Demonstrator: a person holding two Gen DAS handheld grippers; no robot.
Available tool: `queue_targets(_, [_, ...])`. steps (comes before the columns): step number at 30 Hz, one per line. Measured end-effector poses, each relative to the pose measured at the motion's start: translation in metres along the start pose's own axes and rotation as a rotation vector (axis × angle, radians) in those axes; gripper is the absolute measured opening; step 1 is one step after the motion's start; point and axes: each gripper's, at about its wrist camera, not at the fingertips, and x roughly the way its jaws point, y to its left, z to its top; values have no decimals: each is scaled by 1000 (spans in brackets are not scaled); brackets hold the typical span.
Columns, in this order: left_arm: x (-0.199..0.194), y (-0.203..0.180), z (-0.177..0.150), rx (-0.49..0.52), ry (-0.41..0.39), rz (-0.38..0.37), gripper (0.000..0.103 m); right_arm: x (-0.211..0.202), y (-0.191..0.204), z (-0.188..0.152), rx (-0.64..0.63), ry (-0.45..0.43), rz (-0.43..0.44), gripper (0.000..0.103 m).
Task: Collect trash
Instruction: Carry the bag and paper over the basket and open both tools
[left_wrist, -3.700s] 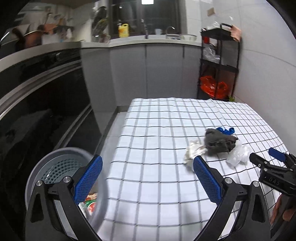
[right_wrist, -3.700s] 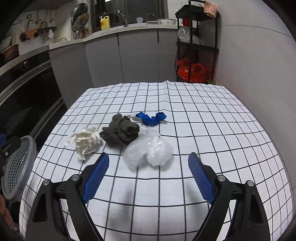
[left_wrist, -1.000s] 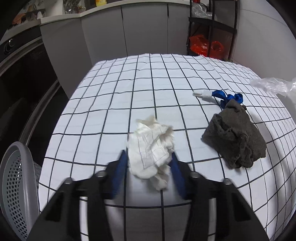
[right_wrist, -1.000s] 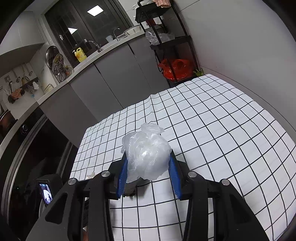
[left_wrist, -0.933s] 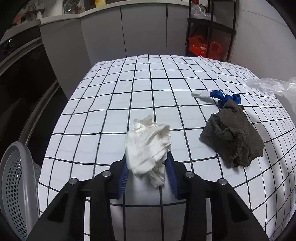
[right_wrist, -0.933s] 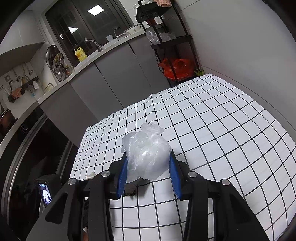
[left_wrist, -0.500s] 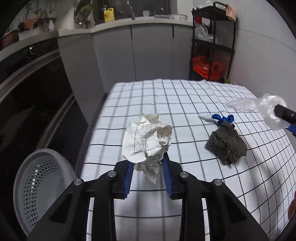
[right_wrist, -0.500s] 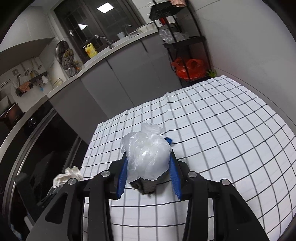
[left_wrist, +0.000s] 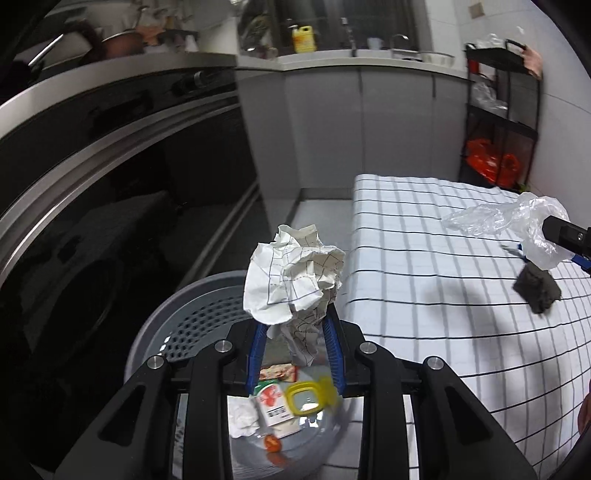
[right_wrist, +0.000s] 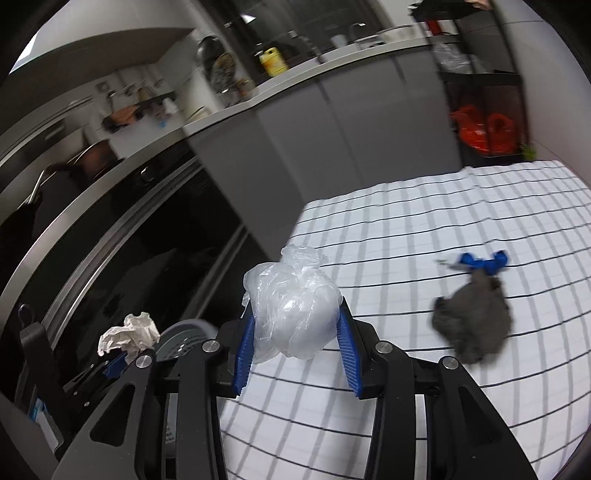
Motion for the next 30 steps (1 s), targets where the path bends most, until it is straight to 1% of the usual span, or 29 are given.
queue_targets(3, [0,22,-6,-29,8,33,29,18,27,-5,-35,36,52,39])
queue_targets(8, [6,49,-15,-53,36,68,30,43,67,-14,-90,84,91,39])
queue_targets(12, [13,67,-20,-77,60,74,34,66,92,-23,-127,135,117,39])
queue_targets(15, [20,79,-25,-100,87,73,35,84,110,-32,-158,183,123,39])
queue_targets(19, [27,93,-29,-135,118,56,35,104,128,-39,-196,233,126,39])
queue_targets(23, [33,101,-31,-157,142,43,35,115,139,-48,-233,270,134,39])
queue_targets(26, [32,105,-30,-171,143,34,35,122,146,-52,-256,293,134,40])
queue_targets(28, [32,106,-29,-176,136,32,39,125,148,-54,-264,304,135,40])
queue_targets(30, [32,106,-29,-178,133,33,40,127,150,-54,-267,310,140,41])
